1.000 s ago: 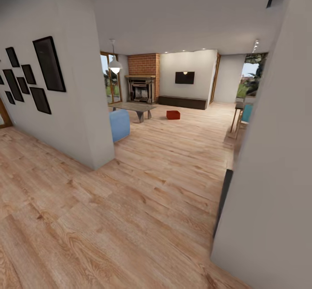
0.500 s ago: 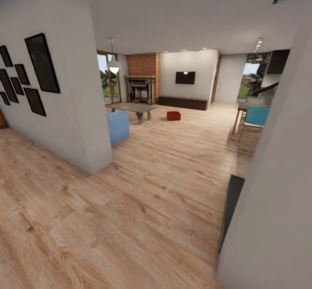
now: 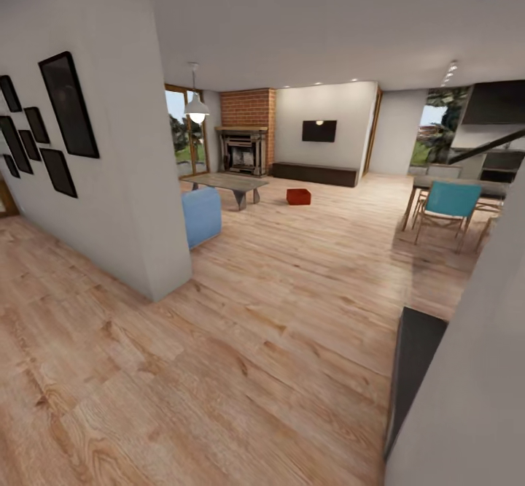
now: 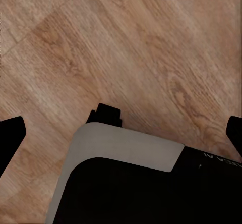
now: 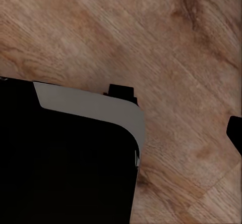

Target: Move the two storage containers from the living room to the garage. In the garage, place one container on the floor and stack the other container on top of it (either order is fine).

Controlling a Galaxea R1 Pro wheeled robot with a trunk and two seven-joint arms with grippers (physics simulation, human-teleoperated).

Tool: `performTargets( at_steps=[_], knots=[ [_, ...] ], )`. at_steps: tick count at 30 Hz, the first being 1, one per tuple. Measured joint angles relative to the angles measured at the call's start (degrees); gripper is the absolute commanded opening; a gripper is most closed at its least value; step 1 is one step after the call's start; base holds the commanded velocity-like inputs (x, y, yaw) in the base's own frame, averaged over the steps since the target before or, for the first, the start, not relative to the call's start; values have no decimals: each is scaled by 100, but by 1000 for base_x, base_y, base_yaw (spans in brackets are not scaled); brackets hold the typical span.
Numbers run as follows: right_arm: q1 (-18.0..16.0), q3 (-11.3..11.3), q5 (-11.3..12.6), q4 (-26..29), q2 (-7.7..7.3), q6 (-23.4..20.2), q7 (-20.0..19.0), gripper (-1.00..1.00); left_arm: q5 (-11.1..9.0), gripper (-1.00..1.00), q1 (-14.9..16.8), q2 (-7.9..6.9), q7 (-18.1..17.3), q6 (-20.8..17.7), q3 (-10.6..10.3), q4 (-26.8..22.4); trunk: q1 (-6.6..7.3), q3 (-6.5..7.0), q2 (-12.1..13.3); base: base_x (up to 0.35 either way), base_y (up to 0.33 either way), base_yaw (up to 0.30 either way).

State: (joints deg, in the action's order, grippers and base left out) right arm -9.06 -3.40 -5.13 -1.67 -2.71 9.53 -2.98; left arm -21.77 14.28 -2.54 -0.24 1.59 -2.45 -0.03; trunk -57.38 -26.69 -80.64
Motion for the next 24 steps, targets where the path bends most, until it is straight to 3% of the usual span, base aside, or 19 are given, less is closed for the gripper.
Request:
performTargets(
  at_steps=[8,24],
  knots=[
    [-1,-5,2,0,0,15,-2,100,0,100,0,1,0,0,0,0,0,0,0,322,0,211],
    [0,-6,13,0,-9,33,1,100,0,100,1,7,0,0,0,3,0,0,0,323,0,8]
  ],
)
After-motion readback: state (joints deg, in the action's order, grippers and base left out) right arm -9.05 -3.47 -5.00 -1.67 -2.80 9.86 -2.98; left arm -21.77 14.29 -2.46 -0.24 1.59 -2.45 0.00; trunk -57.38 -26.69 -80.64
